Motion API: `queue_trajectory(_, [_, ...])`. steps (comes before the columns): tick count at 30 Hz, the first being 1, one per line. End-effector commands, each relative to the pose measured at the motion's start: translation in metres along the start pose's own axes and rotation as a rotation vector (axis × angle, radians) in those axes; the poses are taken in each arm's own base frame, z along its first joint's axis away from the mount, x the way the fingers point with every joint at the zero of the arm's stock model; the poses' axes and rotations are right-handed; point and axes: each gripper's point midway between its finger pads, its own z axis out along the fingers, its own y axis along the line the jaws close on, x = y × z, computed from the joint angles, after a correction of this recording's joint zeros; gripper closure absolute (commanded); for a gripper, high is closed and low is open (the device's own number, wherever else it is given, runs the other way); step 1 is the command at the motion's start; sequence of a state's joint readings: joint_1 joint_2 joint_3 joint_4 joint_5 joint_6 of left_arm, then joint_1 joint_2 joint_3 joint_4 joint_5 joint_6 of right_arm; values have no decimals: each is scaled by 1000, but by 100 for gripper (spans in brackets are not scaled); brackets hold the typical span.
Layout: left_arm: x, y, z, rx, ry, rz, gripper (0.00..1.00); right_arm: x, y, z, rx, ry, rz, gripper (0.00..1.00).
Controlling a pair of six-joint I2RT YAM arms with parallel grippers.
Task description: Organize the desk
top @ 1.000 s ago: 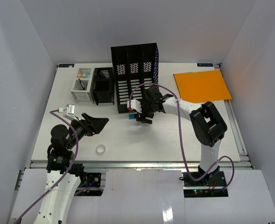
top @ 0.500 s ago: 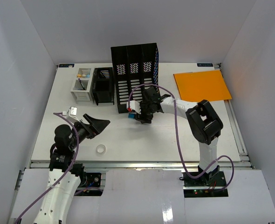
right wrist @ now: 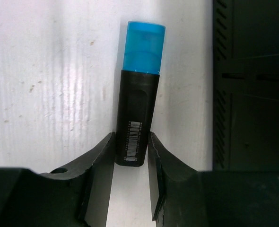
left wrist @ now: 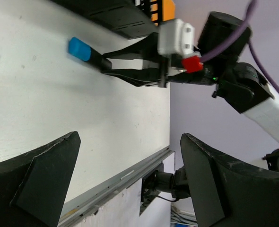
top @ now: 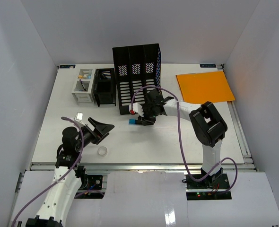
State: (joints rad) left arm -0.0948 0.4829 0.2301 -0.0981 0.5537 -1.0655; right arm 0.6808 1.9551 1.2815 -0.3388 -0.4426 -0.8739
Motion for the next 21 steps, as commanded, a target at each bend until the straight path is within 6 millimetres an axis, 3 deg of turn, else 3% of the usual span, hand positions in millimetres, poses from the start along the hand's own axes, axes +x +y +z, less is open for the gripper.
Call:
queue_trajectory(1, [2, -1, 15, 35, 11, -63, 2, -26, 37, -21, -119, -125, 93, 90])
queue_trajectory(9, [13, -16, 52, 56, 6, -53, 2, -72, 51, -50, -189, -268, 174, 92])
queue_trajectory(17, [25, -24, 88, 39, 35, -56, 6, -103, 57, -65, -255, -346, 216, 92])
queue_trajectory(20, [25, -32, 96, 55, 34, -48, 14, -110, 58, -68, -270, -370, 220, 92])
queue_trajectory(21, [27, -34, 99, 62, 42, -46, 20, -112, 59, -69, -276, -376, 223, 92])
